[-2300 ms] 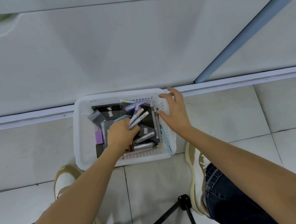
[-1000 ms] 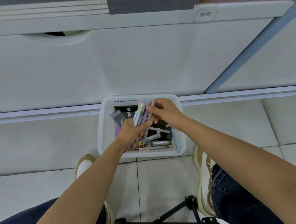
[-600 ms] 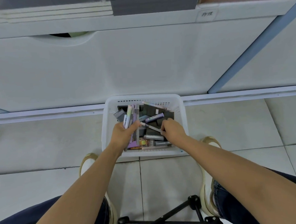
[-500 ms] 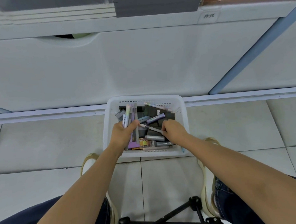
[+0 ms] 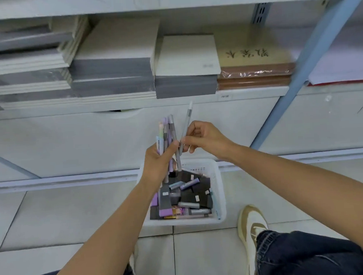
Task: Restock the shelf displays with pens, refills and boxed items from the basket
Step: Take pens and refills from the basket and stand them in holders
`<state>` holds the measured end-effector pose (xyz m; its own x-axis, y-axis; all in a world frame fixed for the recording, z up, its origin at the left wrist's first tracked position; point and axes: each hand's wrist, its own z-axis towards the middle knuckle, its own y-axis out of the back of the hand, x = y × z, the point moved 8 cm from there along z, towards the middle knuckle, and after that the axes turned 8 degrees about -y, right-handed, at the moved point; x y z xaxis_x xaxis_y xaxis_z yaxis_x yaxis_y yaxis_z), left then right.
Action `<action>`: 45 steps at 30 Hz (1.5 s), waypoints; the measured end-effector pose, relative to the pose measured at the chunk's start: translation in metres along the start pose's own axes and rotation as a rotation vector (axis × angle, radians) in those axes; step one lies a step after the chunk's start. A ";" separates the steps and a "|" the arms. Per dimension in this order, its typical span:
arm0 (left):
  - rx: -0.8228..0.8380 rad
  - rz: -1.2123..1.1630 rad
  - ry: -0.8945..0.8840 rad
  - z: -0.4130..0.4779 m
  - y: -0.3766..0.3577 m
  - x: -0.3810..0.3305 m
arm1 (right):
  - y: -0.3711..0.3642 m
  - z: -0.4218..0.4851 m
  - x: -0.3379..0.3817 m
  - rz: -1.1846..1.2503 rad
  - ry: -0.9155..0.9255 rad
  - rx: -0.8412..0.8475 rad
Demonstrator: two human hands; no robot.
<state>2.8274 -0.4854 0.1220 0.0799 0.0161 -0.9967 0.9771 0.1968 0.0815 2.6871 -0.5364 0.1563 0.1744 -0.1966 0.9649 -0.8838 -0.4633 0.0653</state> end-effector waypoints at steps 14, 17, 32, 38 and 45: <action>0.092 0.100 -0.563 0.014 0.000 -0.262 | 0.056 -0.104 0.275 -0.025 0.698 -0.343; 0.010 0.092 -0.638 0.022 0.007 -0.309 | 0.079 -0.121 0.326 -0.015 0.816 -0.395; -0.010 0.032 -0.619 0.105 0.013 -0.371 | 0.134 -0.051 0.406 -0.346 0.760 -0.568; 0.023 0.027 -0.623 0.121 0.008 -0.372 | 0.141 -0.037 0.408 -0.477 0.744 -0.603; 0.071 0.016 -0.614 0.124 0.000 -0.373 | 0.143 -0.025 0.408 -0.634 0.673 -0.575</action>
<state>2.8221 -0.6126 0.4936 0.1733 -0.5527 -0.8152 0.9838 0.1348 0.1178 2.6211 -0.6615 0.5656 0.5513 0.5300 0.6443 -0.8185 0.1941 0.5407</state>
